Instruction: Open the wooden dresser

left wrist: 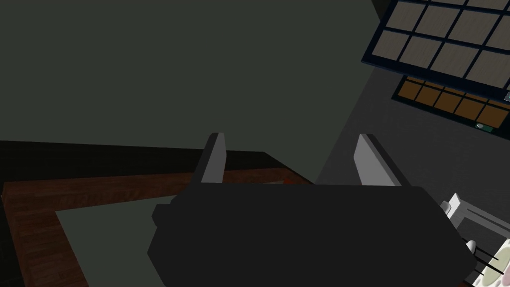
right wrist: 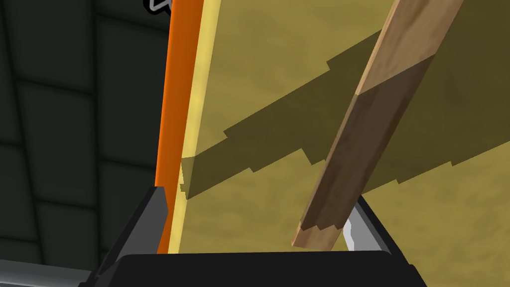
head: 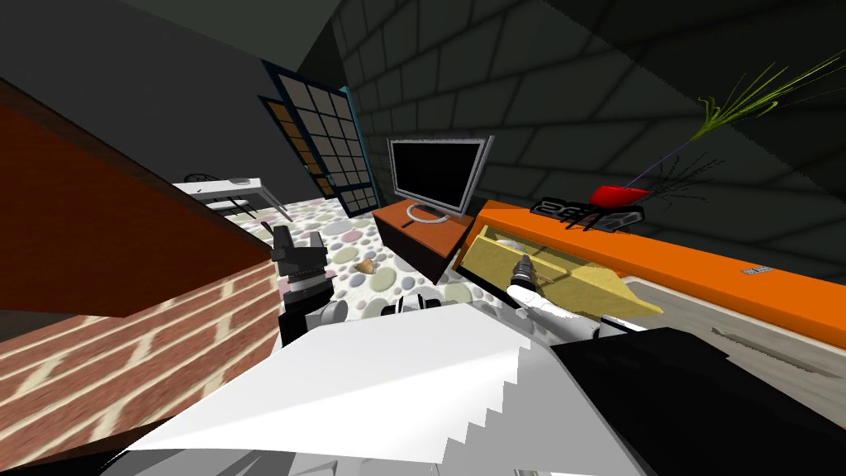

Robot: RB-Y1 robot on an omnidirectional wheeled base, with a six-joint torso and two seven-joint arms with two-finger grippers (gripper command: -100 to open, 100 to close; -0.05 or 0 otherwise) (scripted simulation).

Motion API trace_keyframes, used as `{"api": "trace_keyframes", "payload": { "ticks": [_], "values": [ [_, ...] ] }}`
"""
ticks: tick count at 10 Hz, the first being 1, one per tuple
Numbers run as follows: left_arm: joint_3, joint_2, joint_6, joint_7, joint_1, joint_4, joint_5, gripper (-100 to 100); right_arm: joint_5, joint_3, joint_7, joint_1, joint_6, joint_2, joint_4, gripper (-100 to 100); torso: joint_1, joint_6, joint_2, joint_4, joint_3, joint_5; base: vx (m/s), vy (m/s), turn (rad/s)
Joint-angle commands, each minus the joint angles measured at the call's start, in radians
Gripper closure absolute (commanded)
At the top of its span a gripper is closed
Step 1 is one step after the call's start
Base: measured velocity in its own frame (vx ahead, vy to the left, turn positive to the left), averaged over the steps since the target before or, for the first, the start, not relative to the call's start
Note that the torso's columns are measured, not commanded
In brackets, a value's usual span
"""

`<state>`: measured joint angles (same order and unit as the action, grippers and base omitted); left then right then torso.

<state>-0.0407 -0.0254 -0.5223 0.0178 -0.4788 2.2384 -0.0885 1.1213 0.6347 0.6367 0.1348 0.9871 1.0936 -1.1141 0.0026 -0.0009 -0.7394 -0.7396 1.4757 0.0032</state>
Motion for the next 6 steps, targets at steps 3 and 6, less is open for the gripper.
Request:
{"api": "trace_keyframes", "payload": {
  "ticks": [3,6],
  "values": [
    [0.0,0.0,0.0,0.0,0.0,0.0,0.0,0,-0.002,0.001,0.005,0.001,-0.005,-0.001,-0.003,0,-0.001,0.001,0.001,0.001,0.0,-0.001,0.0,0.0,0.0],
    [0.0,0.0,0.0,0.0,0.0,0.0,0.0,0,-0.002,0.002,0.004,0.002,-0.006,-0.002,-0.003,0,-0.001,0.001,0.001,0.001,0.0,-0.002,0.0,0.0,0.0]
  ]
}}
